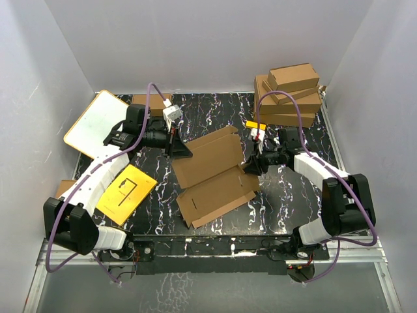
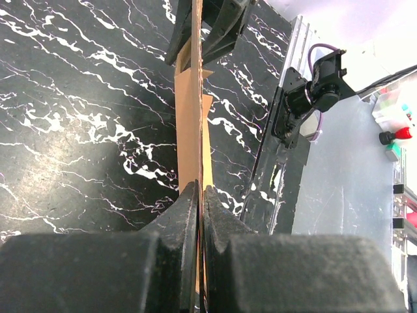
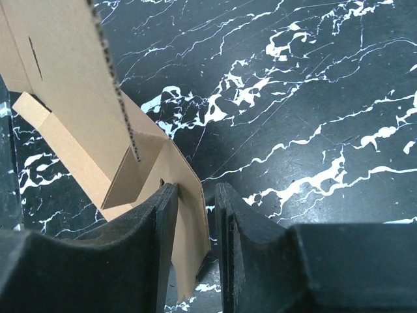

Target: Fold the paper box

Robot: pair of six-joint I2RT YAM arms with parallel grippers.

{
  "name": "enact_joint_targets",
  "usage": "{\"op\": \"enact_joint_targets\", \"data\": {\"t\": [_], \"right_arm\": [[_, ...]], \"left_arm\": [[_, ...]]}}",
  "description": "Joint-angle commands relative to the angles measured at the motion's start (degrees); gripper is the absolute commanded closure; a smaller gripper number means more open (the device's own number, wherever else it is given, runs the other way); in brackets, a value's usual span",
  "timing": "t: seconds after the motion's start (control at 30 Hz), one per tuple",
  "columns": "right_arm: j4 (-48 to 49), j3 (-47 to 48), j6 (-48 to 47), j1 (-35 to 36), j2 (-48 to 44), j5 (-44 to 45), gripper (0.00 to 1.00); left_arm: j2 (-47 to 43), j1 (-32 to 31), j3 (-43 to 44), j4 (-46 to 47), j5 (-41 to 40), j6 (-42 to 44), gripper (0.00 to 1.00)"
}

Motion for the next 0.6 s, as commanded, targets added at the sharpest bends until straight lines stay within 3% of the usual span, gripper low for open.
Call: {"op": "enact_joint_targets", "data": {"t": [0.0, 0.43, 0.57], "right_arm": [[2.8, 4.1, 1.6, 0.2, 0.3, 0.9, 0.67], [-12.9, 7.1, -13.8, 0.2, 1.0, -3.2, 0.72], [-15.3, 8.4, -16.4, 0.2, 1.1, -4.3, 0.88]], "left_arm": [[-0.9, -0.3, 3.0, -0.6, 2.0, 1.1, 1.0], [0.1, -0.3, 6.0, -4.7, -1.9, 3.9, 1.0], [0.5, -0.3, 7.6, -6.0, -3.4, 5.0, 1.0]]}}
